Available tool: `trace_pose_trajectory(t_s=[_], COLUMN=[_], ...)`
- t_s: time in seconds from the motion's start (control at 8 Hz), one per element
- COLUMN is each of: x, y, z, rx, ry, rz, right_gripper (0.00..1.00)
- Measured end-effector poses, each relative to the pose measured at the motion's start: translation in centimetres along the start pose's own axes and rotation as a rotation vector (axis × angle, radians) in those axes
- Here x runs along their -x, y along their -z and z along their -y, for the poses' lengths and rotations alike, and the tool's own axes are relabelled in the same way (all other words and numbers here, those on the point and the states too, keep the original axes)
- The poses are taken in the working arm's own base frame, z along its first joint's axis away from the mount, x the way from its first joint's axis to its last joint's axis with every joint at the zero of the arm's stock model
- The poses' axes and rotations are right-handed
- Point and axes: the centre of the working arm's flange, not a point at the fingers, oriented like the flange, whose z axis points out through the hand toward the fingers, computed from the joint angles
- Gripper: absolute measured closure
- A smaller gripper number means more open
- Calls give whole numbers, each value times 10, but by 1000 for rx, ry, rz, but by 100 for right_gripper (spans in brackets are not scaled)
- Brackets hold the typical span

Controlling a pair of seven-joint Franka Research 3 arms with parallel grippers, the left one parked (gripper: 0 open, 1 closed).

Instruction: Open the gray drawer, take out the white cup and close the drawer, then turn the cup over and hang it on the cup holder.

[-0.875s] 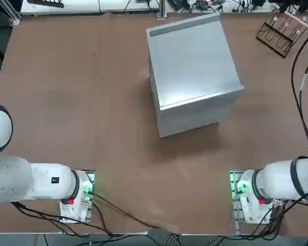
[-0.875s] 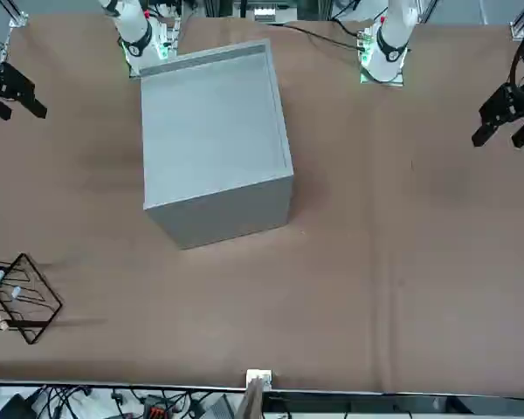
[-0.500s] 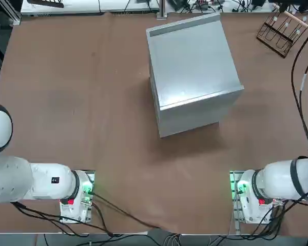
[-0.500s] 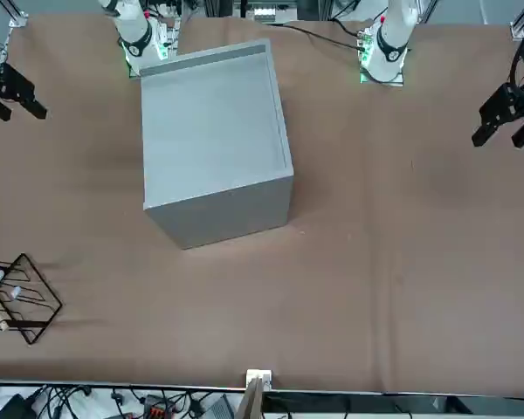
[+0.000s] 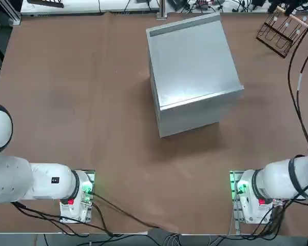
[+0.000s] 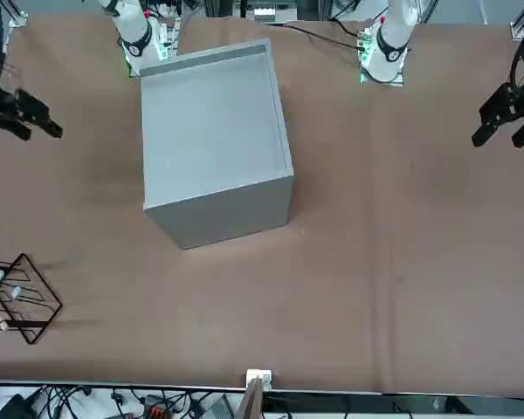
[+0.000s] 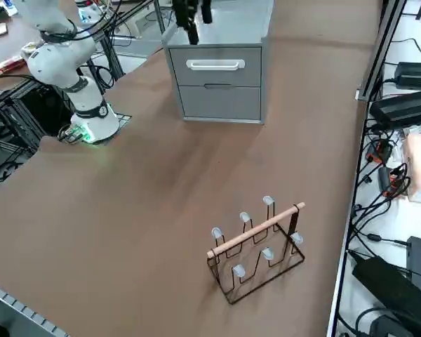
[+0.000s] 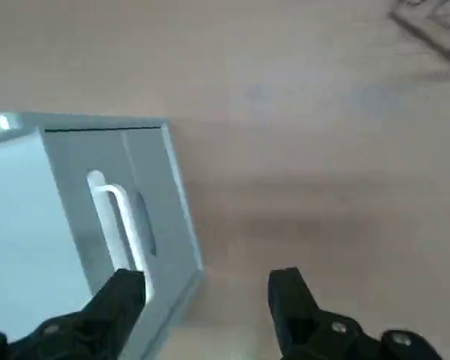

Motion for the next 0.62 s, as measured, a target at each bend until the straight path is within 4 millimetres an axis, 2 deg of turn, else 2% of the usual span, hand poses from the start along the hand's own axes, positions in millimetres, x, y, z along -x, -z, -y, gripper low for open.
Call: trace_pose_trajectory(t_s=[0.25, 0.38, 0.62], x=[-6, -8, -9], y=[-39, -62, -108], z=[-29, -37, -37], rx=[-103, -132, -191], ry=[54, 64, 47], rz=[27, 40, 49], right_gripper=[0, 0, 0])
